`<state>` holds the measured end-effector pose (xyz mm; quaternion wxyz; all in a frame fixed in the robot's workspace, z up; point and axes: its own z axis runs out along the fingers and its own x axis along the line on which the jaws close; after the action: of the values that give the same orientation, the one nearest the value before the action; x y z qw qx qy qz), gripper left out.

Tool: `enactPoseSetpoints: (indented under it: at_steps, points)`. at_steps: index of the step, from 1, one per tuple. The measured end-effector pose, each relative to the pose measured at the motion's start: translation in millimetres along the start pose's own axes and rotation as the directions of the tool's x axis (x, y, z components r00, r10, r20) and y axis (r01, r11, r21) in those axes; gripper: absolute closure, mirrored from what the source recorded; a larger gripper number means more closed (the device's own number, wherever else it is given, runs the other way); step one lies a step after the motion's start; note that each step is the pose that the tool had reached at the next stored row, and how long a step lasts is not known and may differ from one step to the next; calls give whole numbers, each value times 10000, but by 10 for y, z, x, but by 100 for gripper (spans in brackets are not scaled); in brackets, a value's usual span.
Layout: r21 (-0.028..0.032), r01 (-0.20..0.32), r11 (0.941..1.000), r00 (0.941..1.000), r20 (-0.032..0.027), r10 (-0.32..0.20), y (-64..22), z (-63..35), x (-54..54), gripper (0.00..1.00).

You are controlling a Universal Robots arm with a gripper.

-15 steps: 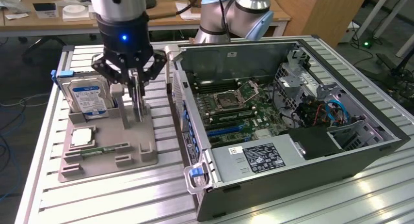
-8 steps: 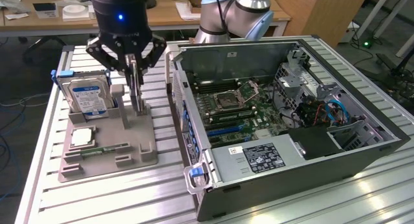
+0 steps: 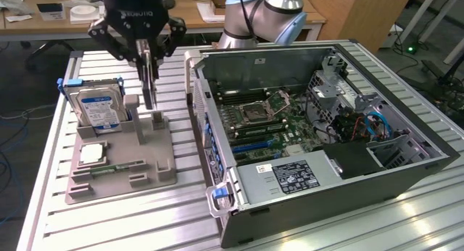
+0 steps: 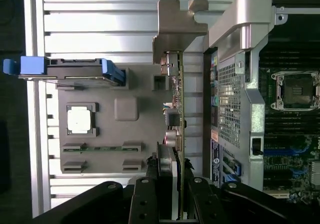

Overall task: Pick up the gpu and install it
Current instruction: 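Pick up the gpu and move the gpu toward the slot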

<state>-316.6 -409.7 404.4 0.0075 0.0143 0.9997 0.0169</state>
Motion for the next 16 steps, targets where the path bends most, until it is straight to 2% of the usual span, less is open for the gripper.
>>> enactPoseSetpoints:
  at_steps: [3, 9, 12, 16]
  points:
    - [-20, 2, 10000, 10000, 0, -2, 3, -117, -3, 72]
    - [-51, -1, 10000, 10000, -3, 1, 3, -120, -16, 72]
    - [-89, -1, 10000, 10000, -2, 1, 6, -118, -121, 72]
    - [-112, -3, 9999, 10000, -3, 2, 11, -115, -300, 72]
